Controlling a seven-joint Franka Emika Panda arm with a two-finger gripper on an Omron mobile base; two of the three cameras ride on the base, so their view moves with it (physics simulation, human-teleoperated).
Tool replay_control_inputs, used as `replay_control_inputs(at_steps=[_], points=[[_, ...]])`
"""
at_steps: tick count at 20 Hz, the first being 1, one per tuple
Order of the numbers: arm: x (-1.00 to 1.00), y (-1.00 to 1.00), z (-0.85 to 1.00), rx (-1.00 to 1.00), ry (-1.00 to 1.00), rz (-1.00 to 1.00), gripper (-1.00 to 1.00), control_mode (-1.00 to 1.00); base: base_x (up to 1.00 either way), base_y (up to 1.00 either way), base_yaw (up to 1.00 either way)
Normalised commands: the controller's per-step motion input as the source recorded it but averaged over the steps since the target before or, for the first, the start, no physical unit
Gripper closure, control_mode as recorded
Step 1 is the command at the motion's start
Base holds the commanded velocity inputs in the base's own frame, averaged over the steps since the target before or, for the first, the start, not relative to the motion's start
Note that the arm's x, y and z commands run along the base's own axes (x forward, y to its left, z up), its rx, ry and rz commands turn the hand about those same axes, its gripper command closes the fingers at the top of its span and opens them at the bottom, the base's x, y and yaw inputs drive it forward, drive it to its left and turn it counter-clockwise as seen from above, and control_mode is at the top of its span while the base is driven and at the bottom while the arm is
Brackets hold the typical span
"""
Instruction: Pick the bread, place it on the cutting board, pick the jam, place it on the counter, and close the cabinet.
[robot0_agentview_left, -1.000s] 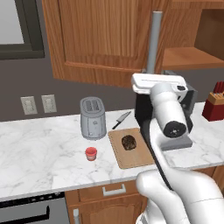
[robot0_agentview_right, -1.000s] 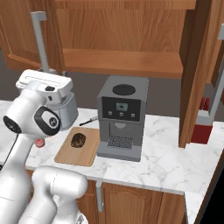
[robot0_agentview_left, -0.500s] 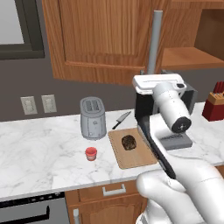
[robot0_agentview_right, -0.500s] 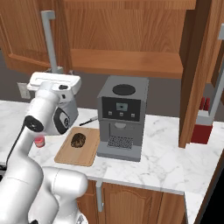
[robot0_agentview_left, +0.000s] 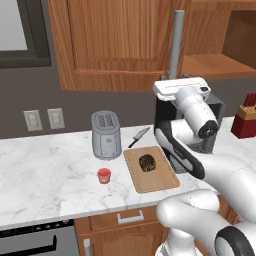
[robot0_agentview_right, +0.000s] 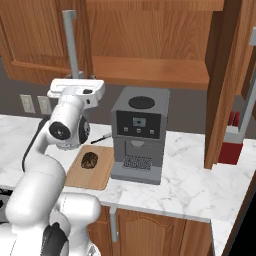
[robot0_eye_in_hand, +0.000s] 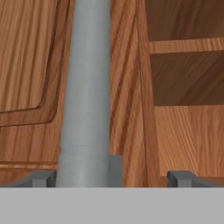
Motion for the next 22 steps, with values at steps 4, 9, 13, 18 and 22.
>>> replay_control_inputs(at_steps=[4,9,13,18,22], points=[[0.67,0.00,0.00,0.00,0.00,0.00,-1.00,-1.00,0.00,0.00,0.00],[0.56,0.00,0.00,0.00,0.00,0.00,-1.00,-1.00,0.00,0.00,0.00],[0.43,0.00,0.00,0.00,0.00,0.00,-1.00,-1.00,0.00,0.00,0.00],[0.39,0.00,0.00,0.00,0.00,0.00,-1.00,-1.00,0.00,0.00,0.00],[0.35,0.00,0.00,0.00,0.00,0.00,-1.00,-1.00,0.00,0.00,0.00]])
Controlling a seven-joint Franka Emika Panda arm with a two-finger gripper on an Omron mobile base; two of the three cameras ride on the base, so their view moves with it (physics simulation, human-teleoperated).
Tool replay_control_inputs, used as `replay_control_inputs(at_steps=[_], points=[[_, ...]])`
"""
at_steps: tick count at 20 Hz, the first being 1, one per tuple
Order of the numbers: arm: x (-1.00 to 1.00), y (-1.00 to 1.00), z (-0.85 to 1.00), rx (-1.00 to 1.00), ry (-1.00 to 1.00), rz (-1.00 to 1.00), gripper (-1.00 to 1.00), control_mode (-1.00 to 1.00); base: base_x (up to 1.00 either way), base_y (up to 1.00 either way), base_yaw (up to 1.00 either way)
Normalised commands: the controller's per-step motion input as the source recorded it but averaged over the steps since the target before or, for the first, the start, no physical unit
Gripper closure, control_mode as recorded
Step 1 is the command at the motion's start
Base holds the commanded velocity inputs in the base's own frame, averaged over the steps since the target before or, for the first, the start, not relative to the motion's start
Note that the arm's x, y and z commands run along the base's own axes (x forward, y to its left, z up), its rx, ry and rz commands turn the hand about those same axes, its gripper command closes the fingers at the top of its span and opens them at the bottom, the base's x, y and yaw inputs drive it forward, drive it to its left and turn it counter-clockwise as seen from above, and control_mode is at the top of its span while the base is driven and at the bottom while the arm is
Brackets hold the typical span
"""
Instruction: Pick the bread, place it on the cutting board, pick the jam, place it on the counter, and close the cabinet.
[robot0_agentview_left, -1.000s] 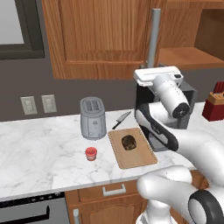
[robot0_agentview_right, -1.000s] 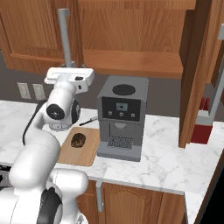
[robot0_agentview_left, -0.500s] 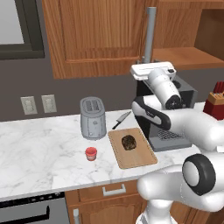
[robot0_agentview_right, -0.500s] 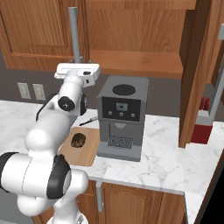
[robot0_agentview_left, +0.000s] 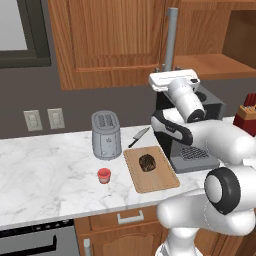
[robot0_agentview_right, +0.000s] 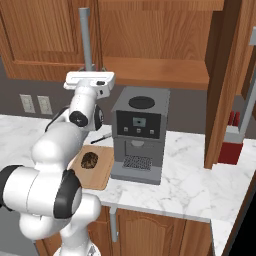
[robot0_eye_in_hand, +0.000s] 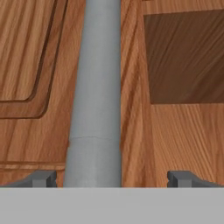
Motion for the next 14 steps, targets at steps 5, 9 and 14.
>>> replay_control_inputs(at_steps=[5,9,14], points=[[0.11,0.00,0.00,0.00,0.00,0.00,-1.00,-1.00,0.00,0.00,0.00],[0.00,-0.05,0.00,0.00,0.00,0.00,-1.00,-1.00,0.00,0.00,0.00],[-0.10,-0.13,0.00,0.00,0.00,0.00,-1.00,-1.00,0.00,0.00,0.00]])
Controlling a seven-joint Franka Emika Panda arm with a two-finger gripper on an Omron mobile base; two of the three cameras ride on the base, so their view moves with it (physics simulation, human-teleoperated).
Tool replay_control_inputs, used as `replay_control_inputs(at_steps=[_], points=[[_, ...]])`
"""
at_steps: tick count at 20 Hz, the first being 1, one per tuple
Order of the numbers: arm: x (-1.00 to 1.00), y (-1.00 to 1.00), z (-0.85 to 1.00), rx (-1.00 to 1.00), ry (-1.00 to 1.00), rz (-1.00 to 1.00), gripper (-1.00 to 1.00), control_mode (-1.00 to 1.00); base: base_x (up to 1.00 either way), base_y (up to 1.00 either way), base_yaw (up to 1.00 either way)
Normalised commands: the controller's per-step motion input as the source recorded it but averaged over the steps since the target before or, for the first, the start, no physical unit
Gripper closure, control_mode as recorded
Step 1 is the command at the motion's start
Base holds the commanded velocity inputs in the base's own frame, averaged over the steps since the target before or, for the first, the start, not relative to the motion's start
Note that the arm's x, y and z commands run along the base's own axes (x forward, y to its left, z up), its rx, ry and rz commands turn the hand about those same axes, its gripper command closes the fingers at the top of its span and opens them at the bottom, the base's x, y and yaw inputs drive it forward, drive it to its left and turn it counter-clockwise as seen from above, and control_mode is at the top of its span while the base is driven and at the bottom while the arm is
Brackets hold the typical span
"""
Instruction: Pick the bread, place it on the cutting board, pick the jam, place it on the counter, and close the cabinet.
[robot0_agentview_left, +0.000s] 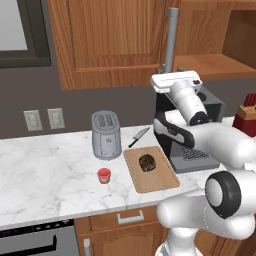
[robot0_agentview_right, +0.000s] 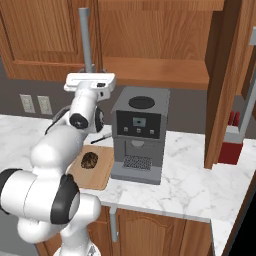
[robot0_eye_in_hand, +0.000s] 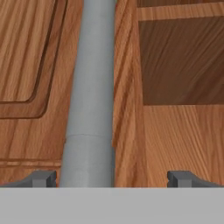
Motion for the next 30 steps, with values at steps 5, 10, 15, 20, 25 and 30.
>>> replay_control_inputs(at_steps=[5,10,15,20,25,30], points=[[-0.26,-0.16,0.00,0.00,0.00,0.00,-1.00,-1.00,0.00,0.00,0.00],[-0.31,-0.07,0.00,0.00,0.00,0.00,-1.00,-1.00,0.00,0.00,0.00],[-0.32,-0.04,0.00,0.00,0.00,0.00,-1.00,-1.00,0.00,0.00,0.00],[-0.34,-0.09,0.00,0.00,0.00,0.00,-1.00,-1.00,0.00,0.00,0.00],[-0.35,-0.12,0.00,0.00,0.00,0.00,-1.00,-1.00,0.00,0.00,0.00],[-0.33,-0.20,0.09,0.00,0.00,0.00,-1.00,-1.00,0.00,0.00,0.00]])
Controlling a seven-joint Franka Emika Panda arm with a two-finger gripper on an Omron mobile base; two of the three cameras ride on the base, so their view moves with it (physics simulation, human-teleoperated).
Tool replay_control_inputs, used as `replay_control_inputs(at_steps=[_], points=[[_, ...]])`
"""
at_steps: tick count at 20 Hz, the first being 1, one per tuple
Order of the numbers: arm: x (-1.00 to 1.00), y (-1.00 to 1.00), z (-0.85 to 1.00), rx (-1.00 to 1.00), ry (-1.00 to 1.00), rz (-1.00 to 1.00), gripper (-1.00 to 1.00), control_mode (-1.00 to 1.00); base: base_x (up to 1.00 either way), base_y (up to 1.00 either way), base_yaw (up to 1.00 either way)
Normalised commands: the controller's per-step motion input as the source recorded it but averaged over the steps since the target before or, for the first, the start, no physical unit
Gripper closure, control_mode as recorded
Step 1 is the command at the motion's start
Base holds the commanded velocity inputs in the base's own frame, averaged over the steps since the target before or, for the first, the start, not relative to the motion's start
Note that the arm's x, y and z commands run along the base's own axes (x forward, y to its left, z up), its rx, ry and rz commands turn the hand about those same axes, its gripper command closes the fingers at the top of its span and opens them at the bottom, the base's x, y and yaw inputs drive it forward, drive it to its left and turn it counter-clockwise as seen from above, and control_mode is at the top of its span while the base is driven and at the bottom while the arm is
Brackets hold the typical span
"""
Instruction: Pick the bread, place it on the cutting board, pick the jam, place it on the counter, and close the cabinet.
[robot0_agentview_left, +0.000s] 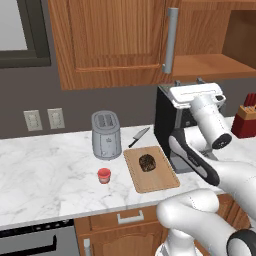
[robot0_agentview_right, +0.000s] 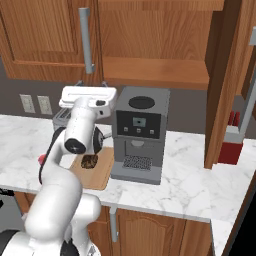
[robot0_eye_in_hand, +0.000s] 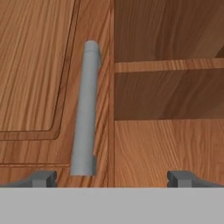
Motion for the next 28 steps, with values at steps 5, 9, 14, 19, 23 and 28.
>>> replay_control_inputs(at_steps=[5,9,14,19,23,28], points=[[-0.36,-0.26,0.19,0.00,0.00,0.00,-1.00,-1.00,0.00,0.00,0.00],[-0.44,-0.31,0.21,0.00,0.00,0.00,-1.00,-1.00,0.00,0.00,0.00],[-0.45,-0.30,0.21,0.00,0.01,0.00,-1.00,-1.00,0.00,0.00,0.00],[-0.48,-0.28,0.20,0.00,0.03,0.00,-1.00,-1.00,0.00,0.00,0.00],[-0.49,-0.27,0.23,0.00,0.04,0.00,-1.00,-1.00,0.00,0.00,0.00],[-0.49,-0.22,0.23,0.00,0.05,0.00,-1.00,-1.00,0.00,0.00,0.00]])
